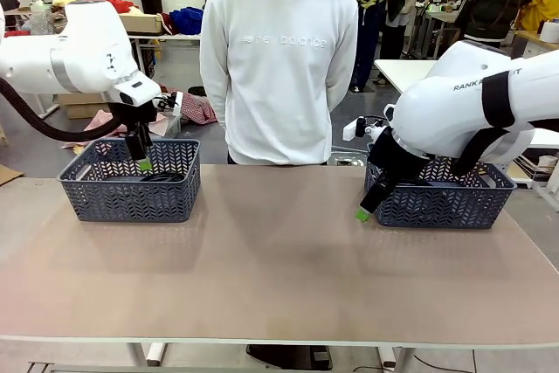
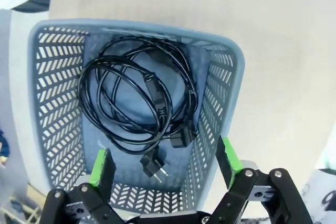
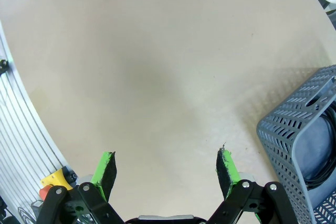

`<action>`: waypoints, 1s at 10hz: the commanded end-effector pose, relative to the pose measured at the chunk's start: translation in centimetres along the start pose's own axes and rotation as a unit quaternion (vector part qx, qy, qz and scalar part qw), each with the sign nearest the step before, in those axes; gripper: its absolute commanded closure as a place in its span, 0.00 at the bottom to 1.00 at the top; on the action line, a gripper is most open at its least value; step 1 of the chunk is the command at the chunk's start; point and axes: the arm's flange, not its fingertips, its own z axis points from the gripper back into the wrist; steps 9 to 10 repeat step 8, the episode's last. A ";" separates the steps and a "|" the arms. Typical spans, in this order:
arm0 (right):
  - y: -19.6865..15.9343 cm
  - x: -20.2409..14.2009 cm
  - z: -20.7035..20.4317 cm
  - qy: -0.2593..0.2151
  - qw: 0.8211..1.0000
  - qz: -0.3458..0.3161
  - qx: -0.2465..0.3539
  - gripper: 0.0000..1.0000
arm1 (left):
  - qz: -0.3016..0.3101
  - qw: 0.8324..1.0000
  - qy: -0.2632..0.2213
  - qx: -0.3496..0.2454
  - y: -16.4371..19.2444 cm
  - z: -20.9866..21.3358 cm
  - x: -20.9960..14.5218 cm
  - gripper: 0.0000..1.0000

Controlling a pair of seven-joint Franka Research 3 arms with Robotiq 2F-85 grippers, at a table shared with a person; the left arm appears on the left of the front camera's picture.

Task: Organize the cables according to human instructions.
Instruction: Pick up a bundle of cables and place it in the basket indicated by the human.

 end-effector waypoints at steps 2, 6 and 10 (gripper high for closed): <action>0.1 0.0 0.0 -0.001 1.000 0.000 -0.001 0.00 | -0.030 1.000 0.008 0.003 0.1 0.1 -0.2 0.00; 0.1 0.0 0.0 -0.001 1.000 0.000 -0.001 0.00 | -0.030 1.000 0.008 0.003 0.1 0.1 -0.2 0.00; 0.1 0.0 0.0 -0.001 1.000 0.000 -0.001 0.00 | -0.030 1.000 0.008 0.003 0.1 0.1 -0.2 0.00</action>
